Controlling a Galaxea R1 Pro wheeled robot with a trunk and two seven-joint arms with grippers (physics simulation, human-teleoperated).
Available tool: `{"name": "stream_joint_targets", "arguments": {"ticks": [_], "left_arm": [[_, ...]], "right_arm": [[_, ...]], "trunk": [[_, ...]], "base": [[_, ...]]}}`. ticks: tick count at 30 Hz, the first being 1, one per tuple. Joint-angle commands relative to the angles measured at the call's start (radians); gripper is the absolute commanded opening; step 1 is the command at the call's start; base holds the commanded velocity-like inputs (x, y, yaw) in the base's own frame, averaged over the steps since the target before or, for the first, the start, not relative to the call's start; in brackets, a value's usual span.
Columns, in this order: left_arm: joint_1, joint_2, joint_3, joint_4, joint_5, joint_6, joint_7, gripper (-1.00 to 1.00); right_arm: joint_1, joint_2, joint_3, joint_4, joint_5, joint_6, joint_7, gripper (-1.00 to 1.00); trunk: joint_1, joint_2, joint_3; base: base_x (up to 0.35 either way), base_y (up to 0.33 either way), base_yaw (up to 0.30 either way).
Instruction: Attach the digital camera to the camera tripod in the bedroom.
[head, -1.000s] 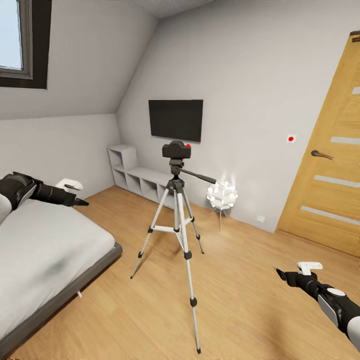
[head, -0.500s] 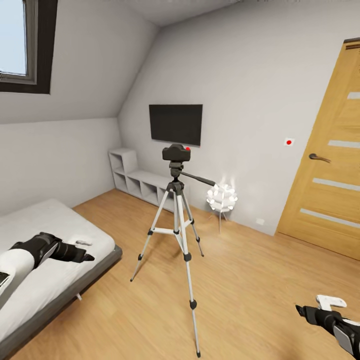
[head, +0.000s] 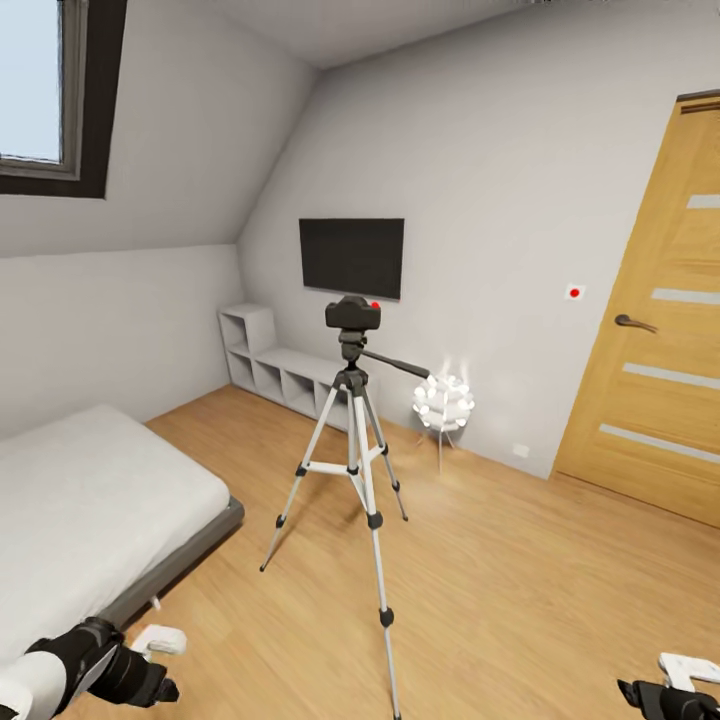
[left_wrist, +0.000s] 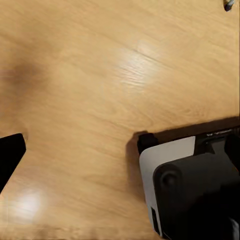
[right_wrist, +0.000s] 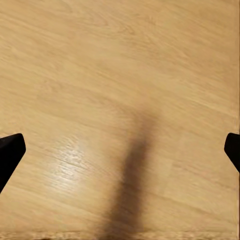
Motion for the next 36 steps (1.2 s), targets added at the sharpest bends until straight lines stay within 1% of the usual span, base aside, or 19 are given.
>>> {"name": "stream_joint_targets", "arguments": {"ticks": [1,3,4,5,6,10,12,13,15,16,18,20,22,25,27,28,30,33,36], "left_arm": [[0.056,-0.006,0.003,-0.002,0.003,-0.005,0.015,1.00],[0.152,-0.035,0.003,-0.001,0.004,-0.052,0.046,1.00],[0.224,-0.047,0.003,-0.001,0.004,-0.100,0.123,1.00],[0.236,-0.048,0.003,-0.001,0.004,-0.107,0.142,1.00],[0.259,-0.049,0.004,-0.001,0.004,-0.116,0.178,1.00],[0.302,-0.050,0.006,-0.001,0.005,-0.126,0.225,1.00],[0.335,-0.051,0.008,-0.001,0.007,-0.130,0.244,1.00],[0.371,-0.055,0.010,-0.001,0.021,-0.131,0.259,1.00],[0.393,-0.058,0.011,-0.001,0.042,-0.132,0.273,1.00],[0.421,-0.061,0.015,-0.001,0.095,-0.133,0.315,1.00],[0.455,-0.063,0.020,-0.001,0.183,-0.132,0.394,1.00],[0.472,-0.064,0.021,-0.001,0.223,-0.132,0.426,1.00],[0.490,-0.065,0.022,-0.001,0.253,-0.132,0.447,1.00],[0.521,-0.068,0.022,-0.001,0.286,-0.132,0.470,1.00],[0.531,-0.068,0.023,-0.001,0.295,-0.132,0.475,1.00],[0.551,-0.085,0.023,-0.001,0.304,-0.132,0.481,1.00],[0.562,-0.105,0.024,-0.002,0.307,-0.132,0.481,1.00],[0.569,-0.120,0.024,-0.003,0.308,-0.134,0.482,1.00],[0.571,-0.128,0.024,-0.005,0.308,-0.141,0.483,1.00]], "right_arm": [[0.033,0.003,0.003,0.005,-0.011,-0.002,-0.004,1.00],[0.110,0.045,0.003,0.005,-0.011,0.005,-0.060,1.00],[0.183,0.095,0.003,0.006,-0.012,0.006,-0.152,1.00],[0.197,0.108,0.003,0.006,-0.012,0.006,-0.172,1.00],[0.222,0.133,0.003,0.006,-0.012,0.006,-0.209,1.00],[0.260,0.164,0.003,0.006,-0.012,0.006,-0.260,1.00],[0.290,0.178,0.003,0.007,-0.012,0.006,-0.278,1.00],[0.321,0.190,0.003,0.007,-0.012,0.006,-0.287,1.00],[0.339,0.197,0.003,0.006,-0.012,0.005,-0.291,1.00],[0.363,0.205,0.003,0.007,-0.012,0.006,-0.294,1.00],[0.396,0.218,0.003,0.007,-0.012,0.005,-0.295,1.00],[0.413,0.224,0.003,0.006,-0.012,0.005,-0.295,1.00],[0.430,0.229,0.003,0.007,-0.012,0.005,-0.295,1.00],[0.468,0.234,0.003,0.007,-0.012,0.004,-0.295,1.00],[0.487,0.236,0.003,0.007,-0.012,0.004,-0.295,1.00],[0.520,0.237,0.003,0.007,-0.012,0.002,-0.295,1.00],[0.534,0.239,0.003,0.007,-0.012,0.003,-0.294,1.00],[0.543,0.241,0.003,0.007,-0.012,0.004,-0.294,1.00],[0.546,0.241,0.003,0.006,-0.012,0.004,-0.294,1.00]], "trunk": [[0.001,-0.002,0.000],[0.001,-0.002,0.003],[0.001,-0.002,0.004],[0.001,-0.002,0.006],[0.001,-0.002,0.008],[0.001,-0.002,0.014],[0.001,-0.002,0.017],[0.001,-0.002,0.019],[0.001,-0.002,0.022],[0.001,-0.002,0.024],[0.001,-0.002,0.027],[0.001,-0.002,0.030],[0.001,-0.002,0.033],[0.001,-0.002,0.038],[0.001,-0.002,0.041],[0.001,-0.002,0.043],[0.001,-0.002,0.046],[0.001,-0.002,0.051],[0.001,-0.002,0.055]], "base": [[0.000,0.000,0.000],[0.000,0.000,0.000],[0.000,0.000,0.000],[0.000,0.000,0.000],[0.000,0.000,0.000],[0.000,0.000,0.000],[0.000,0.000,0.000],[0.000,0.000,0.000],[0.000,0.000,0.000],[0.000,0.000,0.000],[0.000,0.000,0.000],[0.000,0.000,0.000],[0.000,0.000,0.000],[0.000,0.000,0.000],[0.000,0.000,0.000],[0.000,0.000,0.000],[0.000,0.000,0.000],[0.000,0.000,0.000],[0.000,0.000,0.000]]}}
